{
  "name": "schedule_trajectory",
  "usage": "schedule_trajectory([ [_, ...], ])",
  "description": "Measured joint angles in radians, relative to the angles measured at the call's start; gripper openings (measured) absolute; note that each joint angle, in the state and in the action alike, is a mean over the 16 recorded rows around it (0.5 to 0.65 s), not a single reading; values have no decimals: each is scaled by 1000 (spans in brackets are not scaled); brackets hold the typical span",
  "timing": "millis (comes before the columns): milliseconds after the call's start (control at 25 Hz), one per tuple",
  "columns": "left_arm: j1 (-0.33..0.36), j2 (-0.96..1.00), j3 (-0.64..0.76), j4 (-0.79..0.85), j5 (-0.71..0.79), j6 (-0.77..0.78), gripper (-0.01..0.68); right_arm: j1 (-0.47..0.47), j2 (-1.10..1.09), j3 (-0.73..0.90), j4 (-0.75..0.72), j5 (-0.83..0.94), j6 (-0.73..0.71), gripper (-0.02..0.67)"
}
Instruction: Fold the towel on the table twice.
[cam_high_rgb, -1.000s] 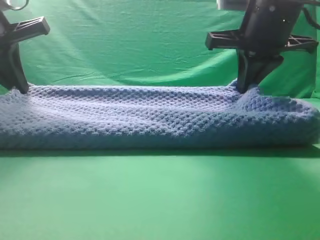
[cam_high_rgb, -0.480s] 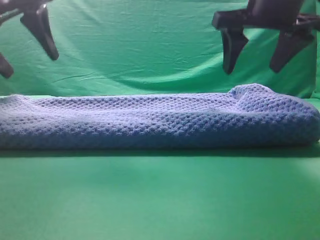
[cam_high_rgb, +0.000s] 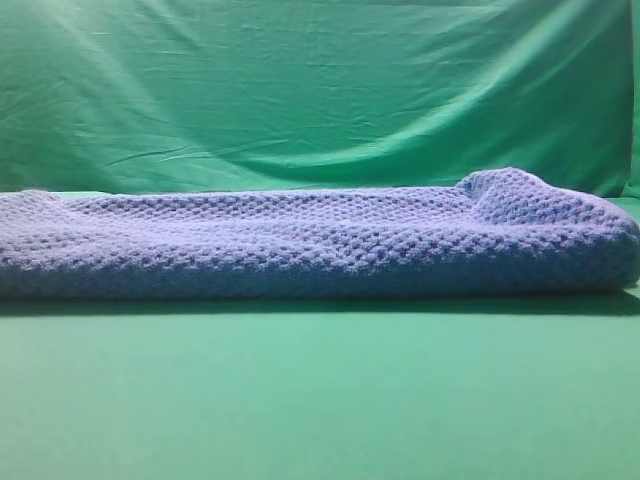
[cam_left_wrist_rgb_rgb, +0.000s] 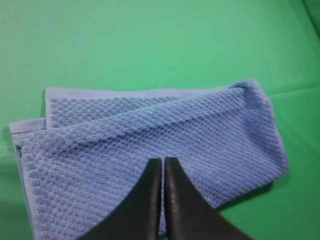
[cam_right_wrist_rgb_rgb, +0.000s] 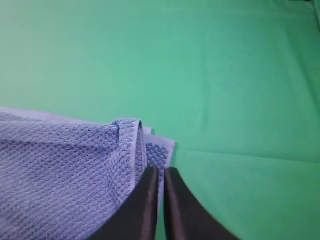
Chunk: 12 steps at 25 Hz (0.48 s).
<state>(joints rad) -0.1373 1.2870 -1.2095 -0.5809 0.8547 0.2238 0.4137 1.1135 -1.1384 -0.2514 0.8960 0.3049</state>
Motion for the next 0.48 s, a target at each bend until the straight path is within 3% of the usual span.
schedule_trajectory([
  [160,0,-155,-3,8,58,13,3,0,-189,4,23,77,-33,7],
  [480,0,-490,40,33,149,34,0,0,-495,42,118,144,-138,0],
])
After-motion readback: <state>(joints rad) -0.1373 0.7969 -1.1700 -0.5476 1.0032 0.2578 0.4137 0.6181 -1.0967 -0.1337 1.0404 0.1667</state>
